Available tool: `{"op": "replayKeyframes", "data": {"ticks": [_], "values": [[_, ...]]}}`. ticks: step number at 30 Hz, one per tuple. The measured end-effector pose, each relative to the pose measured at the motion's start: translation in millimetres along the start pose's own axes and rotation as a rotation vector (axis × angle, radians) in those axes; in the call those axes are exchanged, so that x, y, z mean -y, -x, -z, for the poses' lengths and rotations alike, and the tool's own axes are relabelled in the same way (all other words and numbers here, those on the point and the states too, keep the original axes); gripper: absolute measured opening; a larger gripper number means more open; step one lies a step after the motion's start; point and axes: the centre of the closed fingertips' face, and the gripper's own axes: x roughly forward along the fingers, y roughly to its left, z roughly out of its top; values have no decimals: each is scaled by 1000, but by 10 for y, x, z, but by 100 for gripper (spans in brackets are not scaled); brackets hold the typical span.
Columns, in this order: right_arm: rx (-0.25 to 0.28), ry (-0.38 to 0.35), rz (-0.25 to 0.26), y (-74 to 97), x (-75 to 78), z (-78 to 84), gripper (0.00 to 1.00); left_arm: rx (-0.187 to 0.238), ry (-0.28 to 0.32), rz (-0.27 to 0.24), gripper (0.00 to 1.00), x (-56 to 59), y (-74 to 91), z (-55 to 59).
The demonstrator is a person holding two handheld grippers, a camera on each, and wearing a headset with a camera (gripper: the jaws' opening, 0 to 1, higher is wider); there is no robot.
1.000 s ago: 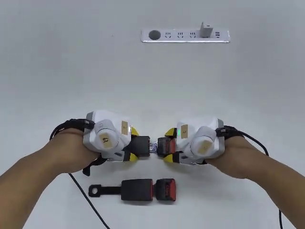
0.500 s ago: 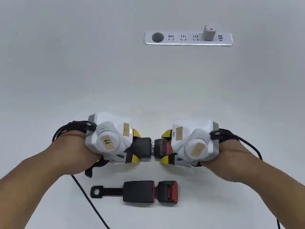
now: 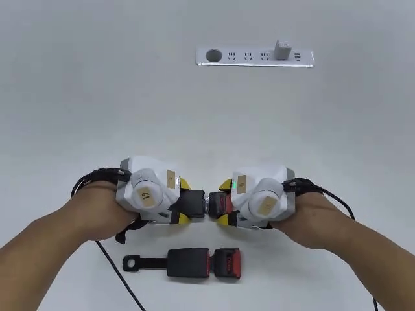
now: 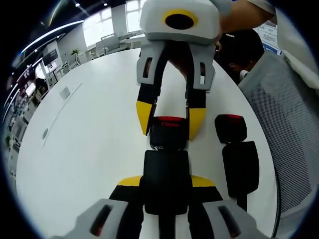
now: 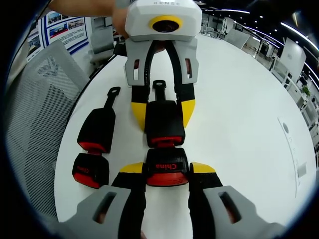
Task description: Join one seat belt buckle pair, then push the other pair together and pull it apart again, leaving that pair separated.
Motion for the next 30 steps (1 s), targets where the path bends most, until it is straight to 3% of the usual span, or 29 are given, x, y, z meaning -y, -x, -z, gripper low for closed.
{"op": "replayKeyframes", "data": {"ticks": [10, 14, 25, 30], "values": [[-14, -1, 5, 31, -15, 30, 30, -1, -6, 3, 33, 3, -2, -4], [-27, -16, 6, 78, -5, 152, 30, 2, 1, -1, 34, 4, 0, -6], [3, 7, -10, 114, 7, 177, 32, -1, -1, 0, 34, -7, -2, 7], [11, -21, -6, 190, -14, 290, 32, 4, 4, 0, 34, -3, -3, 0]]}}
